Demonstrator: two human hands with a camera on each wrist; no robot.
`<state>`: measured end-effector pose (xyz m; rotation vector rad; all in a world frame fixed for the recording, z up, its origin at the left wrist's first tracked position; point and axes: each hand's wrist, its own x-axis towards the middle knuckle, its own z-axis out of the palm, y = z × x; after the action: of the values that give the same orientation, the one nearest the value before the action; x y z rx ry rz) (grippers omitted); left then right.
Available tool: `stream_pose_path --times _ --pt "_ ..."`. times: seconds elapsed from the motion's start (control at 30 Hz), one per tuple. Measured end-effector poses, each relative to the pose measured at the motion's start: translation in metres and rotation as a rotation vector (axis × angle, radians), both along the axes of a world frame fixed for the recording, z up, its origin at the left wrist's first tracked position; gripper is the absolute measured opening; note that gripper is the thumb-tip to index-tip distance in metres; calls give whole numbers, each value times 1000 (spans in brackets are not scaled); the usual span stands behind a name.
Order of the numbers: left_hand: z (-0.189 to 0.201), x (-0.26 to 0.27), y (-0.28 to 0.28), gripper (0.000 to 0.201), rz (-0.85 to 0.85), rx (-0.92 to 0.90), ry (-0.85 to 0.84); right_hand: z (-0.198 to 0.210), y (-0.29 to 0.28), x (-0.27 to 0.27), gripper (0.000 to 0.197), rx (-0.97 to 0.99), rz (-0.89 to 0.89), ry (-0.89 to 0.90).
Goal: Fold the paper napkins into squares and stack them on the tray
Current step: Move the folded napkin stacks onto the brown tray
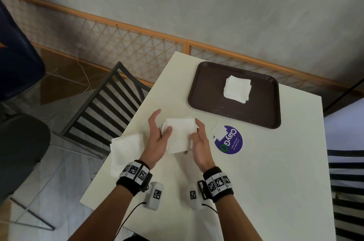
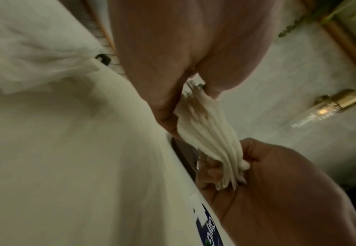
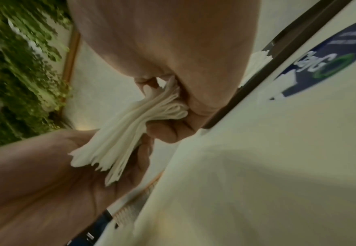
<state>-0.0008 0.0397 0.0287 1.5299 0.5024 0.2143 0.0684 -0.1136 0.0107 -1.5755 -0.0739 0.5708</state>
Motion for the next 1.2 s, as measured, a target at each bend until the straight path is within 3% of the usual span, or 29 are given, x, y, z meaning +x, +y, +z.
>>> stream_pose_path --times 0.1,0.23,0.43,0.63,0.9,0.97,1.07,1.2 --pt "12 10 -10 48 -54 85 -4 17 3 3 66 38 22 32" --pt "15 21 -14 47 -50 79 11 32 -2 9 54 -14 71 -91" --pt "20 45 -27 41 38 215 38 37 -28 25 17 -139 139 -296" --pt "26 89 -35 40 191 220 66 31 -78 106 18 -341 95 -434" --pt "14 75 -25 29 100 338 58 51 -117 291 31 -318 -31 -302" --pt "10 67 -21 29 98 349 85 34 -118 326 36 -448 28 -223" --pt "5 55 -13 28 101 350 118 11 -120 347 36 -689 161 -153" --pt "4 40 2 28 116 338 129 21 -107 348 37 -576 73 -159"
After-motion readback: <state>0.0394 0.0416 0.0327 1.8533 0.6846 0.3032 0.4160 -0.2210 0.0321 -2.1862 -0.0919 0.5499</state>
